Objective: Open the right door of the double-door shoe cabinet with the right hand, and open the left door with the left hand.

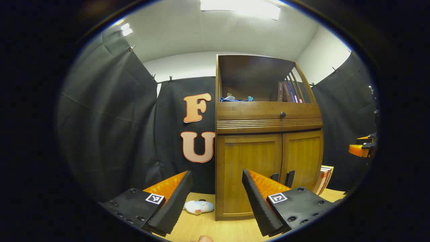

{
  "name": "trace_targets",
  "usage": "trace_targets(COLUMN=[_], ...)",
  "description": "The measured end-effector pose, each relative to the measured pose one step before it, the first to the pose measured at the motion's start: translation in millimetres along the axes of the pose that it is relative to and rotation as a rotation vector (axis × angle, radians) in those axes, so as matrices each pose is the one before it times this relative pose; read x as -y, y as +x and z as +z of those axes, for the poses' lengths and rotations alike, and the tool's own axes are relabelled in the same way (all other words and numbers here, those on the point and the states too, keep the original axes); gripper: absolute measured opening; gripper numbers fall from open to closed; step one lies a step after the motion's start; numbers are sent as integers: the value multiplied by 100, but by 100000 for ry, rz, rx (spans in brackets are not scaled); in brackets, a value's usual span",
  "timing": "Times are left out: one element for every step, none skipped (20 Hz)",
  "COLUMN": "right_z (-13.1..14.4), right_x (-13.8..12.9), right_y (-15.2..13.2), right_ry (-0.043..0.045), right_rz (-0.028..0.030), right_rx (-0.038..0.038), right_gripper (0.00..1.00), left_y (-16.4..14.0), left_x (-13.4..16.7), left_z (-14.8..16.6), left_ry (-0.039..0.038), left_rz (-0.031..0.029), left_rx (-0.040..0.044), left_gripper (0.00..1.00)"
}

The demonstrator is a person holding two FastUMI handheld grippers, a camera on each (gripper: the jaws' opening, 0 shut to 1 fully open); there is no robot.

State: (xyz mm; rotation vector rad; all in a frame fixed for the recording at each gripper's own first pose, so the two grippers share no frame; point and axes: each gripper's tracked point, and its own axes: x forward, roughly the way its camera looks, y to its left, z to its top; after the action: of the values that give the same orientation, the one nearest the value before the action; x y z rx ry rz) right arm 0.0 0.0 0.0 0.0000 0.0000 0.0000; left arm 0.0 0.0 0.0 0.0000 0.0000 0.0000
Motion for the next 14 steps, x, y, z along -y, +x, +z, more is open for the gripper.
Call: trace_targets(right_z=[30, -6, 92, -19, -10, 8, -76, -75, -46, -59, -113, -105, 3, -70], right_x=[-72, -30, -28, 36, 12, -97, -64, -74, -26, -107, -152, -194, -95, -158], right_y=[35, 0, -10, -93, -29, 77, 121, -31, -28, 13, 81, 36, -19, 29], right_ry=[84, 49, -70, -66, 17, -28, -13, -12, -76, -112, -142, 13, 224, 339], right_rz=[114, -42, -98, -175, -118, 4, 5, -27, -87, -56, 157, 203, 144, 150], right_rx=[-150, 6, 137, 80, -23, -110, -125, -91, -141, -221, -338, -153, -20, -102], right_gripper=[100, 93, 100, 100, 100, 93, 93, 100, 100, 100, 93, 93, 93, 93], left_y=[35, -67, -9, 21, 68, 71, 52, 49, 5, -12, -10, 30, -21, -42], left_x=[41, -8, -45, -37, -49, 26, 34, -91, 1, -87, -122, -51, -8, -30], left_z=[15, -25, -4, -64, -93, -100, -56, -162, 19, 7, 32, -24, -40, -62], left_ry=[-304, -219, -70, 106, 60, 41, -105, -206, -237, -299, -270, -164, -75, 56], left_rz=[-259, -264, -60, 84, 98, -147, -205, -259, -167, 37, 141, 87, 53, 88], left_rx=[-219, -119, -82, -60, -172, -312, -315, -232, -2, 107, 153, 46, 42, -13], left_gripper=[99, 98, 97, 96, 94, 94, 94, 94, 94, 94, 94, 96, 96, 96])
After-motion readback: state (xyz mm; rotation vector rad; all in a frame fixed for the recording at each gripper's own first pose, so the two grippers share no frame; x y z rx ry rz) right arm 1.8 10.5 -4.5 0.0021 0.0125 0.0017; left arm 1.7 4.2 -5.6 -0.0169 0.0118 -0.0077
